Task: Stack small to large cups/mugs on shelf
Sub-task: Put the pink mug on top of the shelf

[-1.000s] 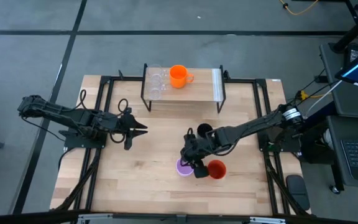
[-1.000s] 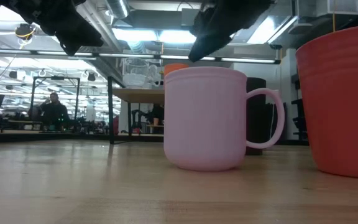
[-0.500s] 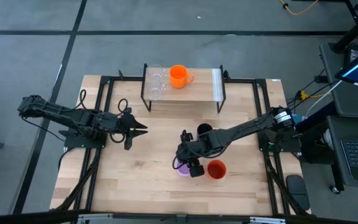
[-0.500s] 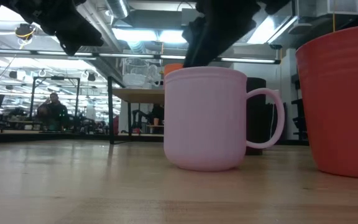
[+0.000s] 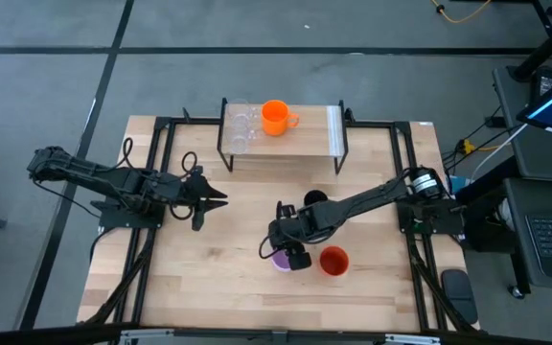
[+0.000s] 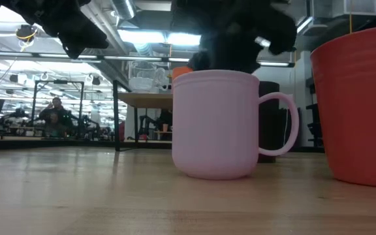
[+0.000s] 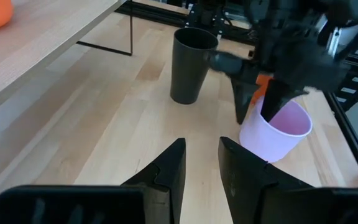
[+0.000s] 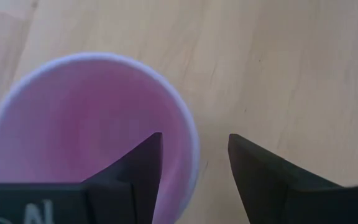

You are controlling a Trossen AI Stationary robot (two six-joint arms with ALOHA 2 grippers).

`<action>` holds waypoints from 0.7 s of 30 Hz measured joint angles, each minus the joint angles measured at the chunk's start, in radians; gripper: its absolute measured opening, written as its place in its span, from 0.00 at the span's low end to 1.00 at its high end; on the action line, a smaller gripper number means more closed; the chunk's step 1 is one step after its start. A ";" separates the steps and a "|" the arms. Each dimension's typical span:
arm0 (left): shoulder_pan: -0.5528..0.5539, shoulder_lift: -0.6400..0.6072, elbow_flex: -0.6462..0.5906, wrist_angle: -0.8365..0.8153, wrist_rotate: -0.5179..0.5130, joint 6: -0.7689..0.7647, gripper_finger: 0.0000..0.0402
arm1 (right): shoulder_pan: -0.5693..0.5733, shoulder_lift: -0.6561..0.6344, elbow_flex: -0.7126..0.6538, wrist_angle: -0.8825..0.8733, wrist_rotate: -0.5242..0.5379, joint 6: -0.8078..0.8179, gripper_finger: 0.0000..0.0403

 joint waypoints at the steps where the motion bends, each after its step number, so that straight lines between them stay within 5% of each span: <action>1: 0.000 0.000 0.000 0.000 0.000 0.000 0.22 | 0.000 0.006 0.000 0.002 0.000 0.000 0.46; 8: 0.000 0.000 0.000 0.000 0.000 0.000 0.22 | 0.000 0.027 0.000 0.003 0.000 0.003 0.39; 17: 0.000 0.000 0.000 0.000 0.000 0.000 0.22 | -0.004 0.026 0.007 0.005 -0.075 -0.036 0.05; 21: 0.000 0.000 0.000 0.000 0.000 0.000 0.22 | -0.004 0.025 0.037 -0.020 -0.132 -0.048 0.04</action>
